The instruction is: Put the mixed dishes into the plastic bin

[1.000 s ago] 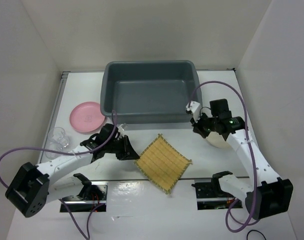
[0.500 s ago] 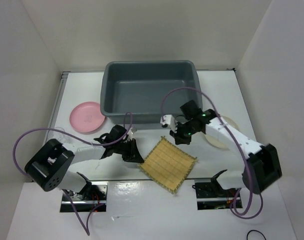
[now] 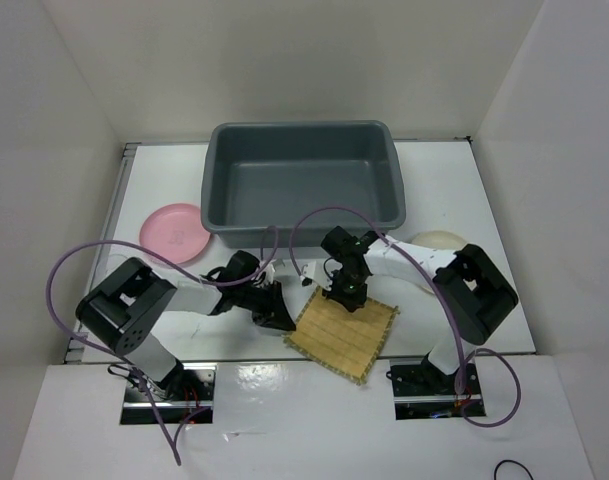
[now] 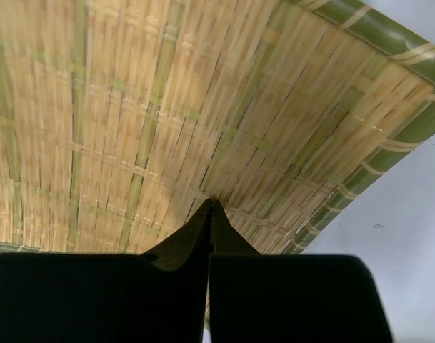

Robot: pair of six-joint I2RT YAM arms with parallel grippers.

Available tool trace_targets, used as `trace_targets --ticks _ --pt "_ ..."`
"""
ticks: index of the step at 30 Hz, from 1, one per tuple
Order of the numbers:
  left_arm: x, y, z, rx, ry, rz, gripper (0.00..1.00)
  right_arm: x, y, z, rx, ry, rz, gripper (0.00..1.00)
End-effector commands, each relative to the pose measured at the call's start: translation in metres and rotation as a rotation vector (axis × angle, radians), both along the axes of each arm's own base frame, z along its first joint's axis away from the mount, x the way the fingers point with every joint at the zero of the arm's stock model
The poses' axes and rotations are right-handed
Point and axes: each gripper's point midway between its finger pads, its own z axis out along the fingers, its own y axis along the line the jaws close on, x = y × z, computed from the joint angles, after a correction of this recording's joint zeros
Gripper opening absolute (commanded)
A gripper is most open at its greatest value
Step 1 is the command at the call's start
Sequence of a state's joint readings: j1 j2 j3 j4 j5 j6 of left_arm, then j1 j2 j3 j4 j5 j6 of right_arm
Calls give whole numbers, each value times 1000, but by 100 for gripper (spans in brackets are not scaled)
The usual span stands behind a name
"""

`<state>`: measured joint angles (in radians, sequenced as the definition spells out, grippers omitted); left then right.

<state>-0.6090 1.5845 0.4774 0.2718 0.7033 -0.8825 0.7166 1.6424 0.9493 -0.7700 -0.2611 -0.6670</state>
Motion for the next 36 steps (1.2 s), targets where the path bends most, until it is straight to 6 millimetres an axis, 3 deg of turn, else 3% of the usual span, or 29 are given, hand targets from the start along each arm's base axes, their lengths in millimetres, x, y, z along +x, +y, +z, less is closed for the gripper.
trace_targets --ticks 1,2,3,4,6,9,11,13,14,15,17,20,22,23,25,26,27,29,30,32,35,36 --pt "1 -7 -4 -62 -78 -68 29 18 -1 -25 -44 -61 -18 0" --pt "-4 -11 -2 -86 -67 -91 37 18 -1 -25 -44 -61 -18 0" --pt "-8 -13 -4 -100 -70 -108 54 18 -1 -25 -44 -61 -18 0" --pt "-12 -16 -4 -111 -59 -120 60 18 -1 -25 -44 -61 -18 0" --pt "-18 -20 -7 -139 -50 -157 71 18 -1 -25 -44 -61 -18 0" --pt "-24 -30 -9 -149 -35 -187 75 19 0 -28 -44 -61 -18 0" --pt "-25 -35 -11 -152 -37 -203 70 19 0 -28 -44 -61 -18 0" --pt "-25 -38 -10 -158 -44 -213 57 19 0 -28 -44 -61 -18 0" --pt "-24 -39 -9 -163 -45 -208 36 19 1 -25 -39 -66 -27 0" --pt "-24 -39 -9 -163 -45 -208 22 21 -1 -25 -39 -66 -36 0" --pt "-31 -34 -12 -153 -31 -207 3 28 -3 -18 -21 -87 -60 0" --pt "-33 -30 -5 -153 -39 -195 0 39 -7 -7 17 -117 -101 0" --pt "-35 -27 -1 -141 -40 -186 0 53 -9 11 65 -164 -144 0" --pt "-37 -25 11 -147 -49 -186 0 55 -12 17 84 -167 -161 0" --pt "-38 -20 19 -109 -43 -170 0 72 -24 53 172 -246 -223 0" --pt "-34 -22 42 -134 -100 -171 0 76 -31 68 203 -283 -255 0" --pt "-32 -21 53 -134 -134 -175 0 83 -38 106 286 -390 -287 0" --pt "-25 -20 91 -131 -208 -154 0 98 -80 145 349 -545 -428 0" --pt "-24 -19 104 -137 -231 -145 0 98 -97 191 427 -727 -462 0" --pt "-19 -15 136 -176 -279 -125 0 100 -133 195 377 -787 -599 0" --pt "-17 -14 173 -239 -281 -94 0 99 -165 206 335 -860 -735 0" --pt "-9 -18 200 -279 -324 -78 0 100 -176 211 317 -891 -793 0"
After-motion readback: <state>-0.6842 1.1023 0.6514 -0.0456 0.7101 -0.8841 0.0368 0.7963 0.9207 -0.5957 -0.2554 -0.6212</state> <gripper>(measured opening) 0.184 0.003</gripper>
